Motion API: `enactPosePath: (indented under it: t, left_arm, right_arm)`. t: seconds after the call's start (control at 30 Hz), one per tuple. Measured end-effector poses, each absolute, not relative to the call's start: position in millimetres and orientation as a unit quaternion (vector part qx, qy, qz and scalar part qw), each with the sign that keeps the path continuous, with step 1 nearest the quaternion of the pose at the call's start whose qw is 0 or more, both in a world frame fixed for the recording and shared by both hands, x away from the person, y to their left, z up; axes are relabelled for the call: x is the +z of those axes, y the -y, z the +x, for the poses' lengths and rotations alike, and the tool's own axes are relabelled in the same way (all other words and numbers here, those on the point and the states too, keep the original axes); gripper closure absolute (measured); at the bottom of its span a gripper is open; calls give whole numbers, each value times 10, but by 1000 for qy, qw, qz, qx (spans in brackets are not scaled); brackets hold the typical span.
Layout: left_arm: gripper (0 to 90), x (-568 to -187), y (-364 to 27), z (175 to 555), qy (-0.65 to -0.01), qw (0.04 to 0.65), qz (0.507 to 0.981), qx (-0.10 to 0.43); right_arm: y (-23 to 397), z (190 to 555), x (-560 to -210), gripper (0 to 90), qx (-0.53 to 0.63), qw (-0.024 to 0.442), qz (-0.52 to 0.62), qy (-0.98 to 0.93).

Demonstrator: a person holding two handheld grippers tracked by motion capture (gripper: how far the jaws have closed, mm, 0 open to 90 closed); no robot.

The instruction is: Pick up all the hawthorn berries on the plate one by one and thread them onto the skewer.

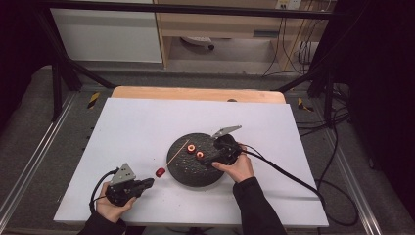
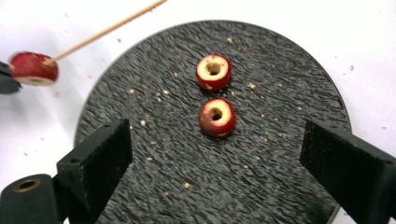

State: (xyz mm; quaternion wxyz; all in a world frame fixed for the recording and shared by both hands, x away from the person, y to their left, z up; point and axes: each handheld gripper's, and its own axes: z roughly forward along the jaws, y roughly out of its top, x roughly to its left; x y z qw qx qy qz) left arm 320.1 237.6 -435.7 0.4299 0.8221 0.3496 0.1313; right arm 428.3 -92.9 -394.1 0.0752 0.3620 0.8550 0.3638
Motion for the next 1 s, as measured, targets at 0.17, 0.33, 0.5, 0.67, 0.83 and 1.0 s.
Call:
enactPosePath:
  t: [0.17,0.33,0.5,0.67,0.83,1.0]
  left_arm:
    - [882,-4368,-2382,3212,-352,429,822,130]
    - [882,-4367,-2391,3218,-355,430,820,129]
    - [882,-4373,-2391,3220,-356,428,820,129]
    - [882,-4374,-2403,3226,-359,428,819,128]
    - [882,-4379,-2400,3228,-359,427,820,128]
    - [882,-4379,-2403,3228,-359,426,821,127]
  right_arm:
    - [844,4382,-3922,101,325,75,351,-875]
    - [755,4462,-3926,123,300,72,341,-888]
    - [664,4540,-3957,146,280,61,333,-898]
    - [592,4610,-3999,195,265,52,330,-904]
    - [554,4669,-4019,275,254,46,330,-908]
    - [520,4707,-4035,366,239,36,335,-911]
